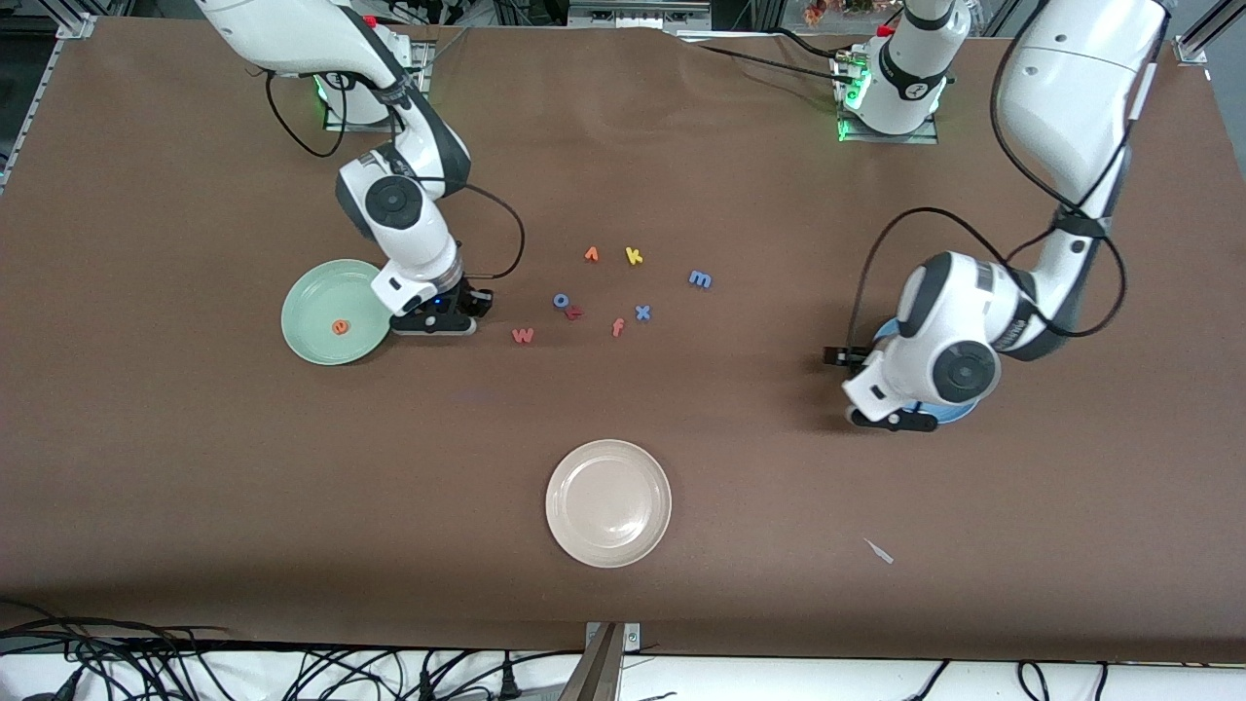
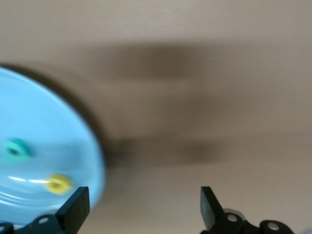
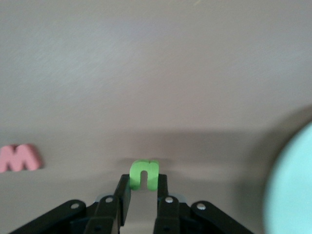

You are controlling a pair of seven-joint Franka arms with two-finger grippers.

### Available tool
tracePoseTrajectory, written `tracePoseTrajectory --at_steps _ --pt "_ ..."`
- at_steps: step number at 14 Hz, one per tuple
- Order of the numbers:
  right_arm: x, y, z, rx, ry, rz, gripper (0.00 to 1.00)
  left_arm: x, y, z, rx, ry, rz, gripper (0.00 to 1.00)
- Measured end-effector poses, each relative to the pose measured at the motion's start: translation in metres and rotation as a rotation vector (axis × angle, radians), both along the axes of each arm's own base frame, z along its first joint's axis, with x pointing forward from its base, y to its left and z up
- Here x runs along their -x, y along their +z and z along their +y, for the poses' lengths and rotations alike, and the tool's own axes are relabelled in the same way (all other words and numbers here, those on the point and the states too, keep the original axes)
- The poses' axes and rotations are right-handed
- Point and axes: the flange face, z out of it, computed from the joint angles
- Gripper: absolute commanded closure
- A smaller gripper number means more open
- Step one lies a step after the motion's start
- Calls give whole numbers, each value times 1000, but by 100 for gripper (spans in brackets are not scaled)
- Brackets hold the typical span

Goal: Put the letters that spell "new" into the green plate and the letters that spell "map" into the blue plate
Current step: 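Place teal a on the blue plate while the right gripper places green n, then grasp blue E with the left gripper while the right gripper grasps pink M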

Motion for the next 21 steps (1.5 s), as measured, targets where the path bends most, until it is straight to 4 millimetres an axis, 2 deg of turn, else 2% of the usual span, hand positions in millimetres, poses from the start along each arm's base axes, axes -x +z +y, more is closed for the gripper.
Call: tracePoseTrajectory --at_steps 2,4,6,8,9,10,13,14,17,19,20,21 --pt "-13 25 -28 45 46 13 91 19 -4 -32 -4 110 -47 0" --pt "-17 42 -63 76 80 43 91 45 -8 -57 -13 239 -88 0" --pt "-8 42 -103 89 100 80 90 73 -5 -87 -15 395 -130 0" --pt "13 29 -131 88 101 111 89 98 -1 -120 -31 543 -136 0" --pt "25 22 -137 82 99 114 78 107 1 -135 -42 607 -138 0" --pt "35 17 -141 78 98 115 60 114 2 -147 -49 672 -143 0" --pt "44 14 -143 72 97 107 54 136 -1 -177 -95 831 -178 0" --pt "43 15 -143 70 98 103 48 145 -4 -185 -123 881 -203 0" --pt "39 20 -135 63 70 76 48 167 -18 -204 -175 992 -257 0" --pt "32 27 -108 48 40 45 47 177 -32 -212 -190 1031 -258 0" --pt "28 31 -88 36 19 28 47 180 -37 -213 -195 1039 -250 0" --pt "24 33 -65 20 -4 11 43 182 -41 -215 -197 1042 -243 1"
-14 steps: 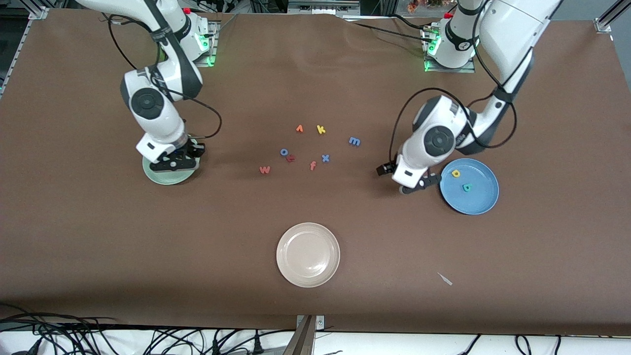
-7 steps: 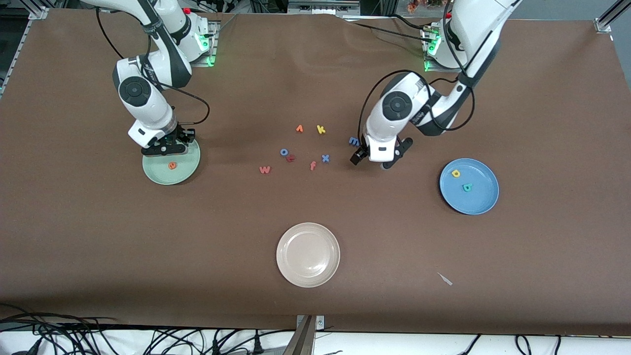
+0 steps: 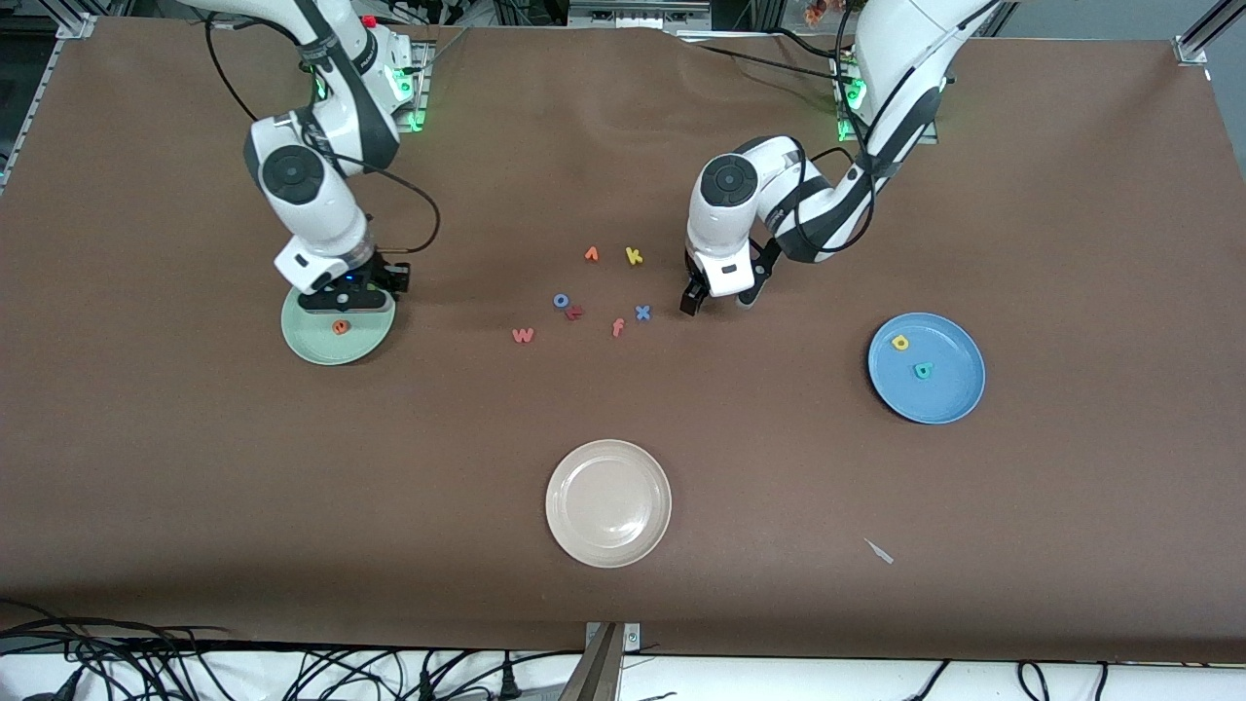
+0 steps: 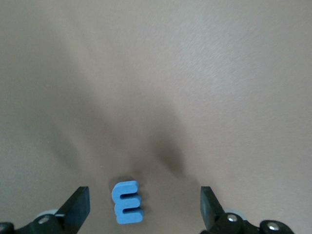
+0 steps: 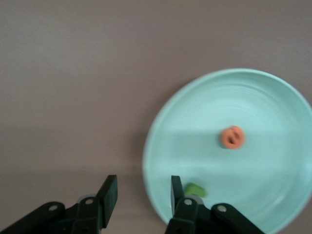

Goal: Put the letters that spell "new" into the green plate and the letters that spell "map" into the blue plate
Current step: 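Grasp blue E with the left gripper while the right gripper grasps pink M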

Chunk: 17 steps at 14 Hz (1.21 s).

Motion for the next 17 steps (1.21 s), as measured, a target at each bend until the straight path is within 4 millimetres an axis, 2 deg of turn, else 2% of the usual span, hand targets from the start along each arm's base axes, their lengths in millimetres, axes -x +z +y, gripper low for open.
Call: tracePoseTrajectory --at_steps 2,3,5,7,9,11,12,17 --pt "-8 -1 40 -32 -56 -16 40 2 -7 -1 9 9 7 5" --pt "-11 -6 57 -46 -80 -14 36 3 -10 -2 14 14 9 11" --pt "-16 -16 92 -72 -108 -10 29 5 -14 -4 21 24 12 35" --pt "-16 -24 136 -97 -110 -11 25 4 -13 -5 27 33 8 59" --pt "-12 -31 169 -114 -111 -9 25 4 -12 -6 31 35 5 77" --pt "-15 -36 177 -119 -113 -5 25 4 -9 -7 28 34 2 97" --pt "-15 -39 177 -117 -113 -1 25 5 -9 -6 26 34 3 100" --pt "-18 -54 176 -84 -24 -44 25 1 -8 -4 17 -15 6 100"
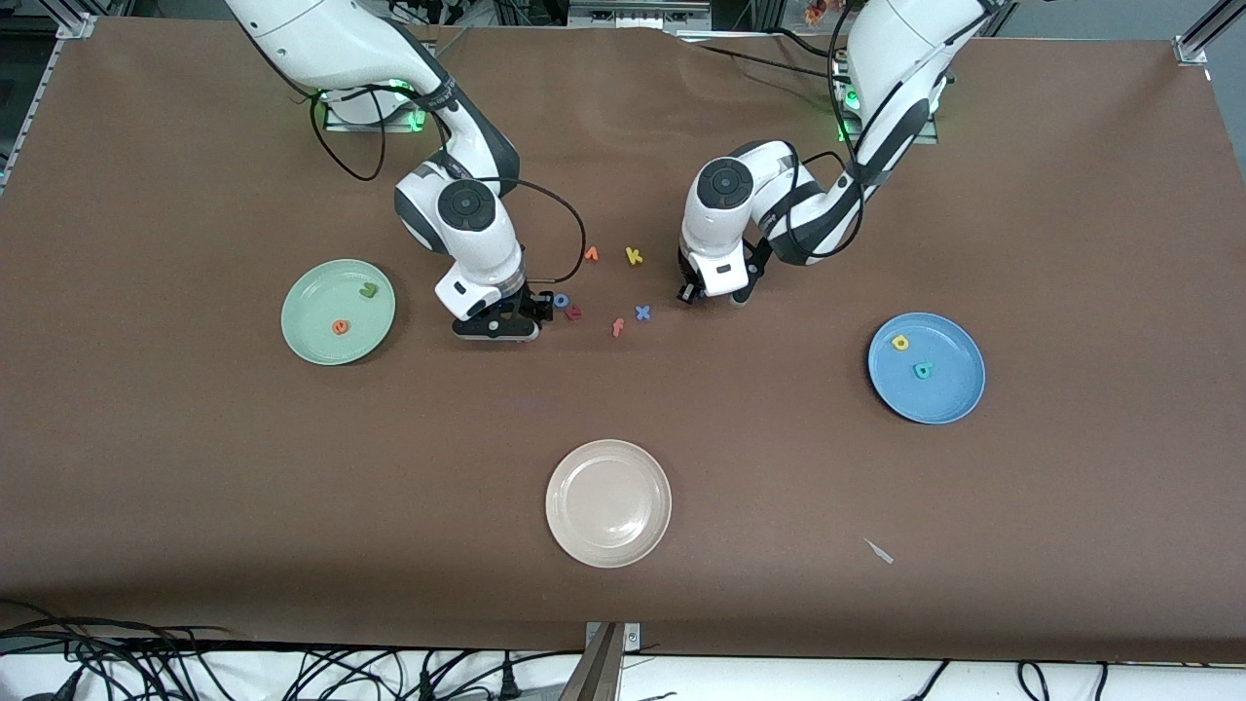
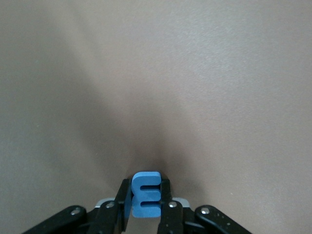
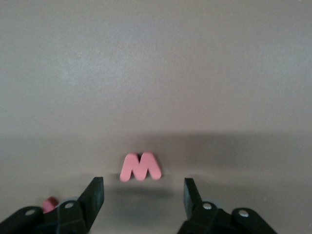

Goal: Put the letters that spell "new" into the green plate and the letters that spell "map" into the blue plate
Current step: 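Grasp blue E with the left gripper while the right gripper grasps pink M, then place blue E on the blue plate while the right gripper places pink M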

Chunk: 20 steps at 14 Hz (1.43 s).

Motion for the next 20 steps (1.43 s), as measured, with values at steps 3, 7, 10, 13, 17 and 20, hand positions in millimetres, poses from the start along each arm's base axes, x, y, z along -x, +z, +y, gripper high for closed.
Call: tracePoseTrajectory --at_steps 3,7,10,13,17,20 --pt "1 -7 4 1 19 -4 25 -26 11 18 -88 -180 62 100" --pt "5 -15 12 3 36 -5 26 -85 49 69 -125 -493 242 100" --pt "5 -18 12 2 38 -13 33 -127 67 136 -69 -737 340 100" --pt "1 -17 10 3 33 -18 46 -151 67 202 19 -927 374 100" --pt "-3 -13 8 2 27 -27 76 -174 64 282 80 -1176 390 100" --pt "-5 -13 7 4 25 -30 83 -179 42 319 94 -1300 434 1"
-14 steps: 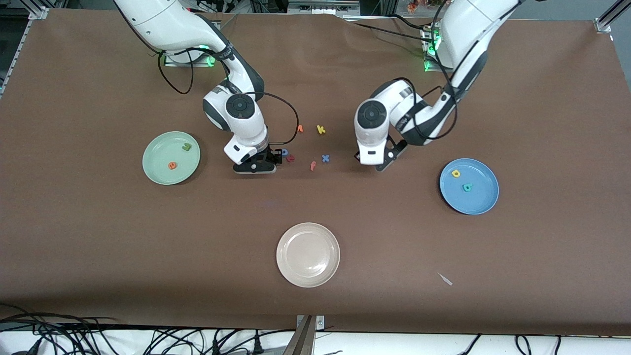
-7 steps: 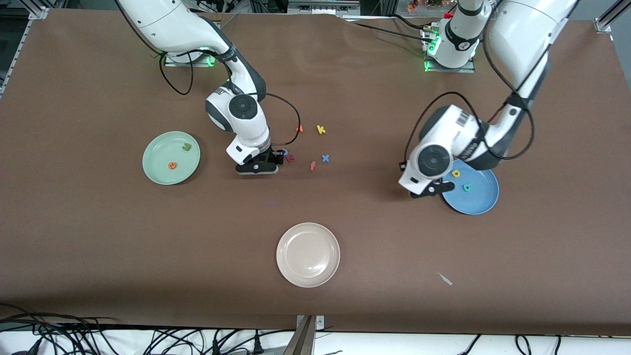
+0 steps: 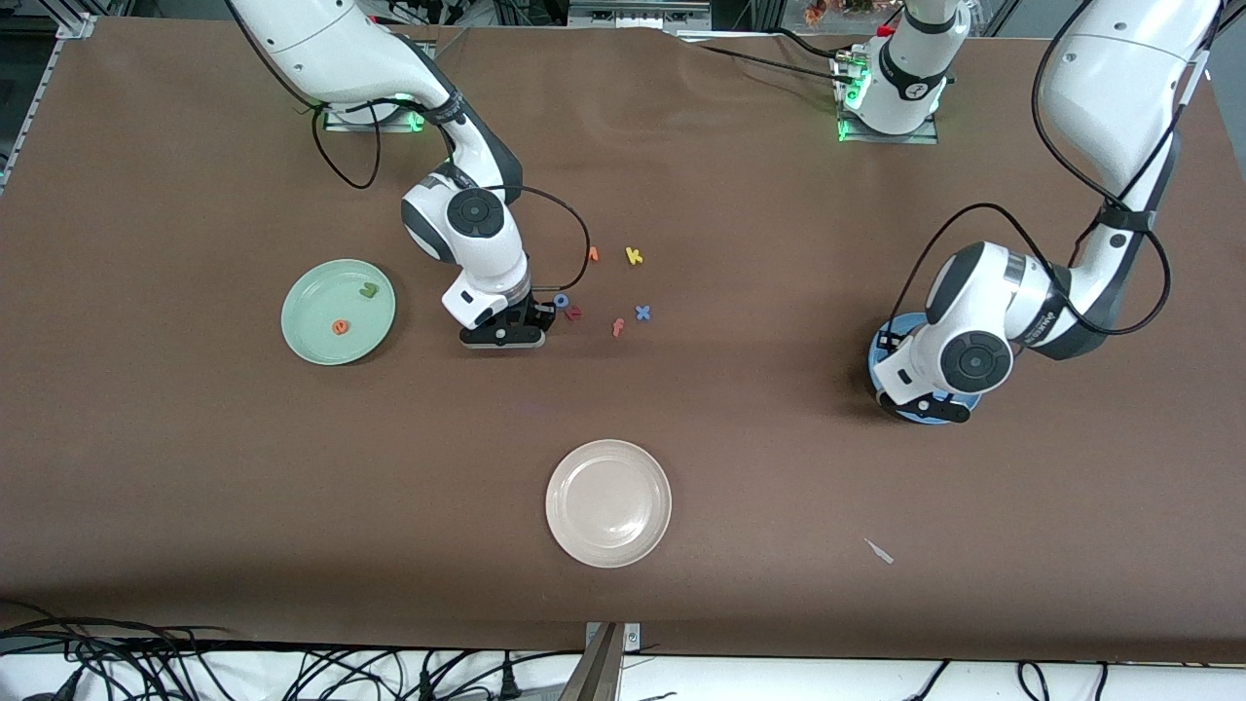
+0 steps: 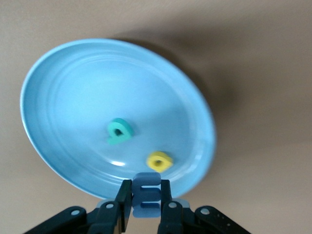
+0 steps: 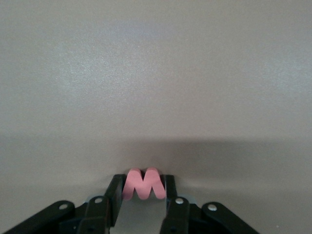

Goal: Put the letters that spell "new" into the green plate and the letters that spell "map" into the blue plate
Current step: 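Place blue E on the blue plate while the right gripper places pink M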

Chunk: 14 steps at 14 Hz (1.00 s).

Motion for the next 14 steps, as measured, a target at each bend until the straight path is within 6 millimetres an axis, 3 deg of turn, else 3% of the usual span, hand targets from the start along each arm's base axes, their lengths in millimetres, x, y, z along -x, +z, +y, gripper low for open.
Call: tracePoseTrajectory --at_steps 2,4,7,9,11,14 --pt "-2 1 -2 4 3 -4 83 -9 -4 11 34 -36 5 0" --pt "-12 6 -16 46 19 0 83 -23 11 14 42 -31 -20 0" --pt "-33 40 -52 135 80 10 83 -36 36 23 42 5 -22 0" --pt "-46 65 -91 169 134 25 83 -41 49 34 32 28 -13 0" --pt "-52 85 -149 197 189 61 83 -45 64 47 20 50 -1 0" --pt "-38 99 -238 220 246 115 83 -51 98 65 11 93 -4 0"
